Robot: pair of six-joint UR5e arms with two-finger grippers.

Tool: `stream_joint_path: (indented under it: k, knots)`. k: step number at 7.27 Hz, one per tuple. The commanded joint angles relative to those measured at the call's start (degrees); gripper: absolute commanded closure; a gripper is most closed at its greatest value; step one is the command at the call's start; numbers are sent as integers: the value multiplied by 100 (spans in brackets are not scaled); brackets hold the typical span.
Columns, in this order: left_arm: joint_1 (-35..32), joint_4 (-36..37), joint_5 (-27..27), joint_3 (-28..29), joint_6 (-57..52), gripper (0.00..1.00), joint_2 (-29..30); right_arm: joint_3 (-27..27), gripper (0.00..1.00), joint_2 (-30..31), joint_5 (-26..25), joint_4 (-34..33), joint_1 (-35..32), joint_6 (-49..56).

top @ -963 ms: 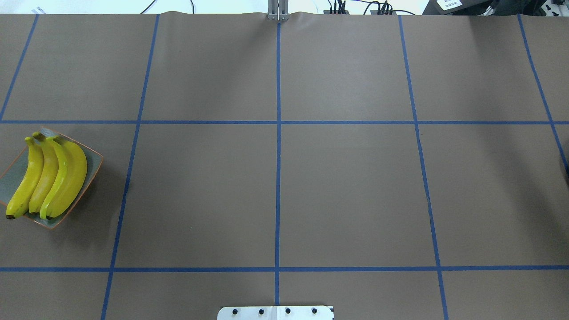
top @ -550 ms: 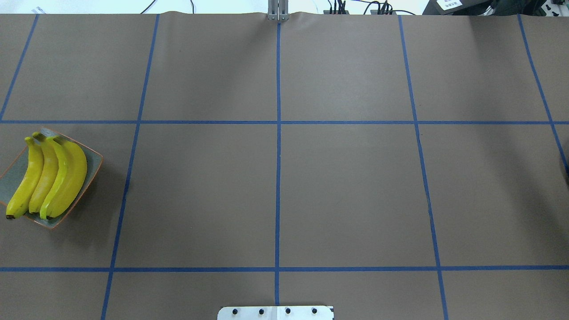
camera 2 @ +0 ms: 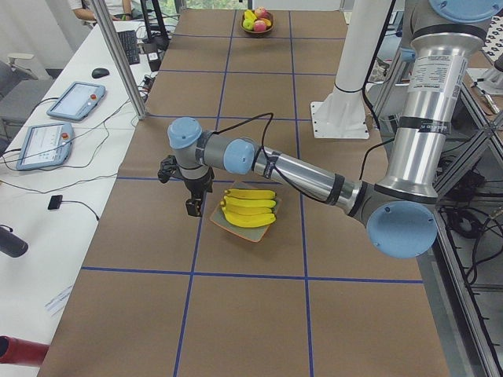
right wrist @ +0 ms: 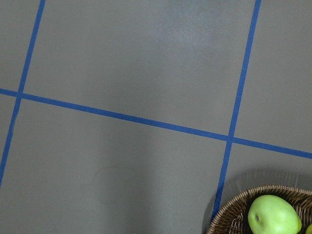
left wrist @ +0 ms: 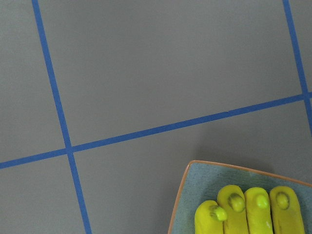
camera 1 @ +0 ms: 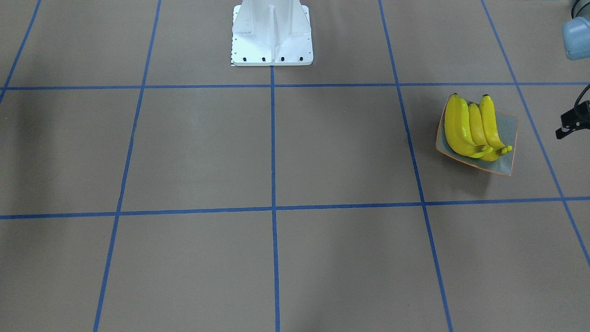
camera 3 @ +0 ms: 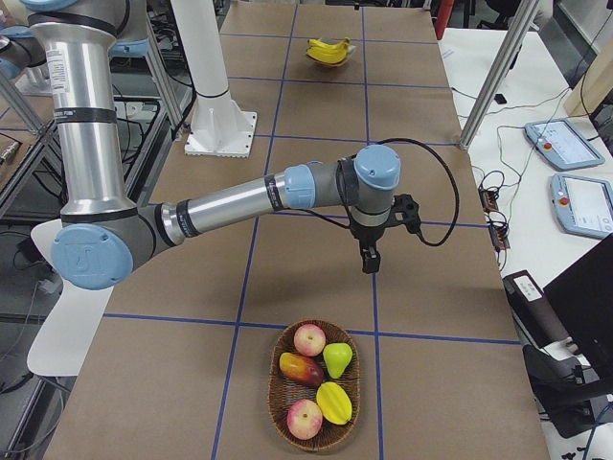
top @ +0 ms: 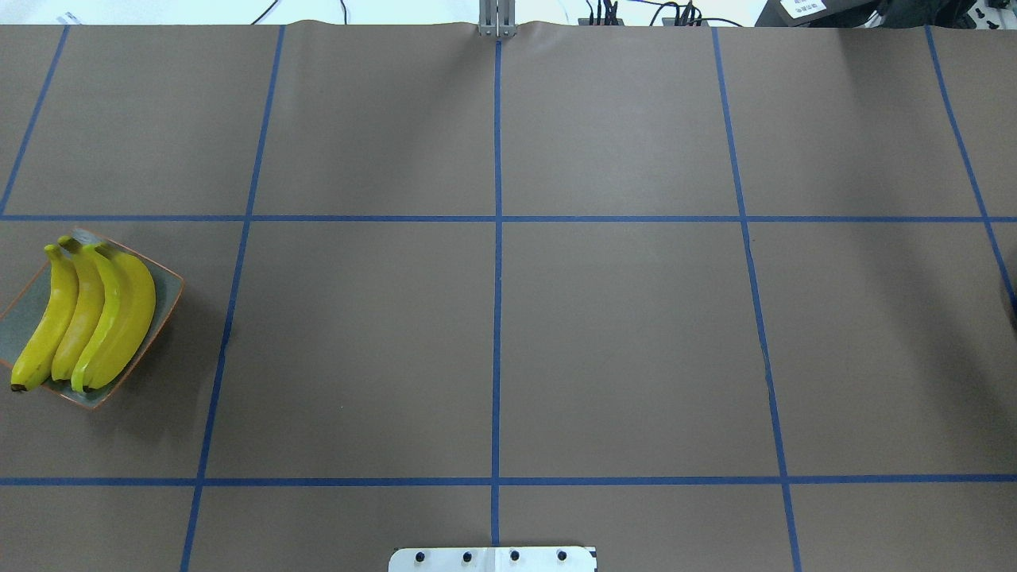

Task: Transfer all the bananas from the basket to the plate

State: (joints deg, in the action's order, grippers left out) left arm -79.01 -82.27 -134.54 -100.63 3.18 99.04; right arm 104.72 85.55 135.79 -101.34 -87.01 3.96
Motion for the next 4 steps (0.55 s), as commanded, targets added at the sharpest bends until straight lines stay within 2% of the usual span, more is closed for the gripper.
stream_joint_path:
  k: [1, 4]
  knots:
    - [-9, 0, 7, 0, -1, 0, -8, -4, 0, -4, 35, 0, 0, 0]
    - [-18, 0, 7, 0, -1, 0, 1, -4, 0, -4, 97, 0, 0, 0]
